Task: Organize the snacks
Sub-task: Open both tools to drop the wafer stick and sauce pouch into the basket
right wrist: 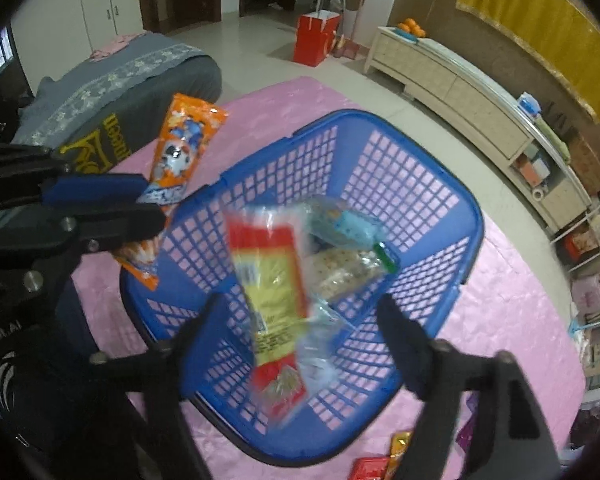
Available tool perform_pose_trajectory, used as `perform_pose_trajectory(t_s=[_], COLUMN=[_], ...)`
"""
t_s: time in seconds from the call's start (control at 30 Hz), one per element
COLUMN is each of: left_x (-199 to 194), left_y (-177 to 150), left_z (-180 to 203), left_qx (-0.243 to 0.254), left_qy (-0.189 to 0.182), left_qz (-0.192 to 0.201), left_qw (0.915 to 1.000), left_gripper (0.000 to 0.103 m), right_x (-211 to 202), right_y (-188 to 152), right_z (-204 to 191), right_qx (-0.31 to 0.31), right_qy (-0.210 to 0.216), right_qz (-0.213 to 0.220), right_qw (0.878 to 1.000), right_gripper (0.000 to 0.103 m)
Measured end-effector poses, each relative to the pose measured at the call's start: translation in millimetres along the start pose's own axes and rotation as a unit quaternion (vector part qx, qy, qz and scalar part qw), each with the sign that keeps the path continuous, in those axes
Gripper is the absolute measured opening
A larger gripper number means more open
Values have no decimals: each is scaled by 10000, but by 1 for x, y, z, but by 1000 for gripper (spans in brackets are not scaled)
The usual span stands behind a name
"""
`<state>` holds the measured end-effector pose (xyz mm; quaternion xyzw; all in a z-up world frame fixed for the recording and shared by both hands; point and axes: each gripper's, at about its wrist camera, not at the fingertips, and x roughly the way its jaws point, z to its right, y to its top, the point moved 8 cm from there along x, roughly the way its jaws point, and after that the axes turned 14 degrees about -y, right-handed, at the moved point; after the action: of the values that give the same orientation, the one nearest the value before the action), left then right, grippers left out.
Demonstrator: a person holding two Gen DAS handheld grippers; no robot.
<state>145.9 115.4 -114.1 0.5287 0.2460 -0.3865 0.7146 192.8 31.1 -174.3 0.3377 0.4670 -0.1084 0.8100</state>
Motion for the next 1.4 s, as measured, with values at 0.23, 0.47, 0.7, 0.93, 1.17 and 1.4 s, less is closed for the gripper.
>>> perform_pose_trajectory(t_s=[0.23,0.47,0.7,0.93,1.17,1.4], left_x=[-4,5,24,43,53,47], left_y=[-2,-2,-7,-12,-14,-16], left_z=[14,34,47,49,44,37], left_qx=[150,342,436,443,416,389], left_qy=[-88,-218,-356,-407,-388,-201], left_qz=[23,-36,-244,-433,-542,-484], left_qw=[9998,9992,9981,9973,9969,9979], left_gripper=[17,17,17,17,25,57], right_x=[-15,-25,-23,-15,-4,1], right_y=[-5,-21,-41,-52,-56,-59], right_z=[22,42,62,69,72,71], right_qx=[520,948,1315,1599,1680,1751], right_qy=[50,-130,-357,-307,-277,-243], right_qz=[-60,-131,-301,-457,-550,-613], right_qw=[9986,9953,9902,9856,9839,9823], right_gripper=[86,86,86,86,86,86])
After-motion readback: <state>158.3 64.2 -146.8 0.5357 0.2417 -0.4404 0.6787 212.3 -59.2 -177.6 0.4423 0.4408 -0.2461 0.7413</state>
